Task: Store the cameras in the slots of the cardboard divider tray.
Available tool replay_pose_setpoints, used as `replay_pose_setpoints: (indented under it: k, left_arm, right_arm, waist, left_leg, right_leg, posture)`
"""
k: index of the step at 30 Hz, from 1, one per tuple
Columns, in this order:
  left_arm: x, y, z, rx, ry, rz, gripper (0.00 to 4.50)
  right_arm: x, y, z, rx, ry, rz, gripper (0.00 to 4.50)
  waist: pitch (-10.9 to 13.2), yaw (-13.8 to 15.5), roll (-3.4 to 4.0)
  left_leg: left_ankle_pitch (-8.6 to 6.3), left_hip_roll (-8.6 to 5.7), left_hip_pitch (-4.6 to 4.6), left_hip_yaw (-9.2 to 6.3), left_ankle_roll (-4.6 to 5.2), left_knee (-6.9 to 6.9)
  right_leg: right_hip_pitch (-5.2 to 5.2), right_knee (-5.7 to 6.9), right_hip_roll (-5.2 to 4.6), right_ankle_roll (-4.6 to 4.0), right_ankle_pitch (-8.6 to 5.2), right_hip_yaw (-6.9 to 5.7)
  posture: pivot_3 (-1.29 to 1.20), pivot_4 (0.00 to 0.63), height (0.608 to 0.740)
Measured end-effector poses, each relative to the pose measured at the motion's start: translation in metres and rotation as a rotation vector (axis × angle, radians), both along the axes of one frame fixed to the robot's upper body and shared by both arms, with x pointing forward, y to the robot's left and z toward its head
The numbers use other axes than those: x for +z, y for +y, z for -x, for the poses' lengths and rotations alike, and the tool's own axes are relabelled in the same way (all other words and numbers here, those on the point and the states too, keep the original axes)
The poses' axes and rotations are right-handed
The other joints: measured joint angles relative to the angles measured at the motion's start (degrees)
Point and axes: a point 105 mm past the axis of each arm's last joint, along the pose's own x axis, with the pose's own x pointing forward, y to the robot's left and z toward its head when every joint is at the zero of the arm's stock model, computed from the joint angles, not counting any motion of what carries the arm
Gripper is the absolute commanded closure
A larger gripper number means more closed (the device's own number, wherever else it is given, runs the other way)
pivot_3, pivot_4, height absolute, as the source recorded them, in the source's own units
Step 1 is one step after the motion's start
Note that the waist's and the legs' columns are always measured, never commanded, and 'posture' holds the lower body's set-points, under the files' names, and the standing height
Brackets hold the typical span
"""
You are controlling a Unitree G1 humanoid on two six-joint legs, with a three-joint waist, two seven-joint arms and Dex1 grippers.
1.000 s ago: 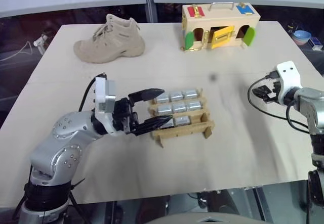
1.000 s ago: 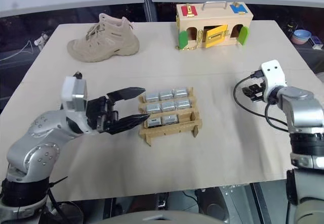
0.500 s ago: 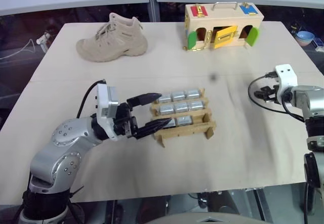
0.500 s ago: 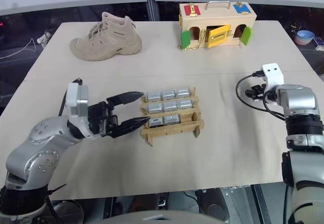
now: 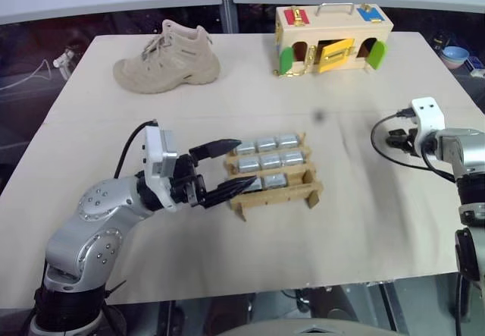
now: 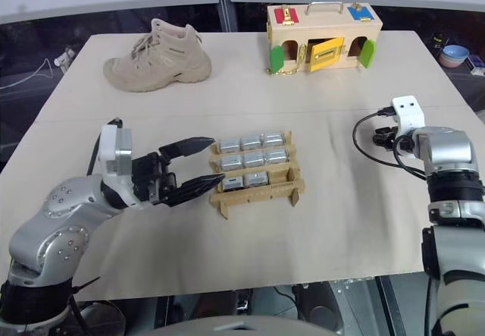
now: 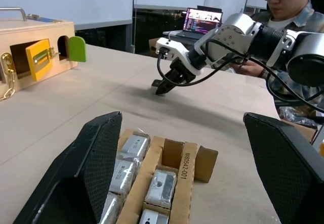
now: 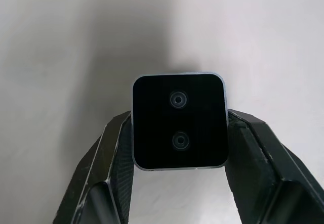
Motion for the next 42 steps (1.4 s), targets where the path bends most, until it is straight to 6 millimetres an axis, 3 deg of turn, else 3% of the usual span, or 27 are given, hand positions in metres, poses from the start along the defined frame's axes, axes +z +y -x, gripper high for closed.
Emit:
replay_pose_setpoints:
  k: [5, 8, 11, 14, 20, 23, 27, 39, 42]
  left_arm:
    - [0.002, 0.000, -0.004, 0.024, 0.013, 0.012, 0.52]
    - [0.005, -0.002, -0.008, 0.042, 0.031, 0.041, 0.52]
    - [0.008, -0.002, -0.016, 0.097, 0.061, 0.058, 0.52]
    - [0.003, -0.002, -0.024, 0.165, 0.183, 0.075, 0.52]
    - [0.021, -0.005, -0.030, 0.105, 0.387, 0.125, 0.52]
    - [0.019, -0.002, -0.037, 0.129, 0.514, 0.143, 0.52]
    - [0.017, -0.009, -0.037, 0.105, 0.641, 0.174, 0.52]
    - [0.015, -0.037, -0.038, 0.058, 0.675, 0.118, 0.52]
    - [0.015, -0.042, -0.041, 0.049, 0.675, 0.127, 1.24]
  right_arm:
    - [0.017, 0.016, 0.014, 0.120, -0.079, 0.052, 2.55]
    - [0.047, 0.050, 0.025, 0.278, -0.222, 0.056, 2.55]
    - [0.087, 0.099, 0.048, 0.520, -0.436, 0.100, 2.55]
    - [0.105, 0.130, 0.074, 0.724, -0.576, 0.188, 2.55]
    - [0.102, 0.182, 0.106, 1.040, -0.709, 0.322, 2.55]
    - [0.097, 0.201, 0.116, 1.169, -0.757, 0.373, 2.55]
    - [0.090, 0.214, 0.116, 1.248, -0.787, 0.434, 2.55]
    - [0.088, 0.231, 0.116, 1.310, -0.825, 0.458, 2.55]
    - [0.090, 0.234, 0.117, 1.315, -0.834, 0.448, 2.55]
  waist:
    - [0.0, 0.2, 0.03]
    - [0.0, -0.1, 0.04]
    - [0.0, 0.0, 0.04]
    - [0.0, 0.2, 0.02]
    - [0.0, 0.1, -0.02]
    - [0.0, 0.1, -0.02]
    - [0.0, 0.1, -0.02]
    - [0.0, 0.5, -0.03]
    - [0.0, 0.6, -0.03]
  left_leg:
    - [0.00, 0.02, -0.09, -0.10, 0.00, -0.01]
    - [0.00, 0.03, -0.04, -0.28, 0.00, 0.00]
    - [0.00, 0.05, -0.02, -0.39, 0.00, 0.00]
    - [0.00, 0.09, -0.04, -0.53, 0.00, 0.04]
    - [0.00, 0.06, -0.02, -0.62, 0.00, 0.10]
    - [0.01, 0.04, 0.00, -0.61, -0.02, 0.10]
    - [0.04, 0.04, -0.01, -0.62, -0.06, 0.10]
    - [0.19, -0.13, -0.01, -0.62, -0.33, 0.10]
    - [0.20, -0.14, 0.00, -0.63, -0.34, 0.10]
  right_leg:
    - [-0.06, -0.01, -0.01, 0.01, 0.00, 0.00]
    - [-0.07, 0.05, 0.00, 0.02, 0.00, 0.04]
    - [-0.05, 0.07, 0.03, 0.04, -0.01, -0.03]
    - [0.00, 0.06, -0.05, 0.05, -0.02, -0.13]
    - [0.02, 0.10, -0.07, 0.06, -0.03, -0.21]
    - [0.01, 0.14, -0.07, 0.03, -0.02, -0.19]
    - [0.01, 0.14, -0.10, 0.02, -0.01, -0.19]
    - [0.03, 0.15, -0.11, -0.01, 0.00, -0.20]
    - [0.03, 0.15, -0.10, -0.01, 0.00, -0.20]
  posture:
    - [0.00, 0.150, 0.740]
    - [0.00, 0.150, 0.740]
    - [0.00, 0.150, 0.740]
    - [0.00, 0.150, 0.740]
    - [0.00, 0.150, 0.740]
    - [0.00, 0.150, 0.740]
    - [0.00, 0.150, 0.740]
    - [0.00, 0.150, 0.740]
    - [0.00, 0.150, 0.740]
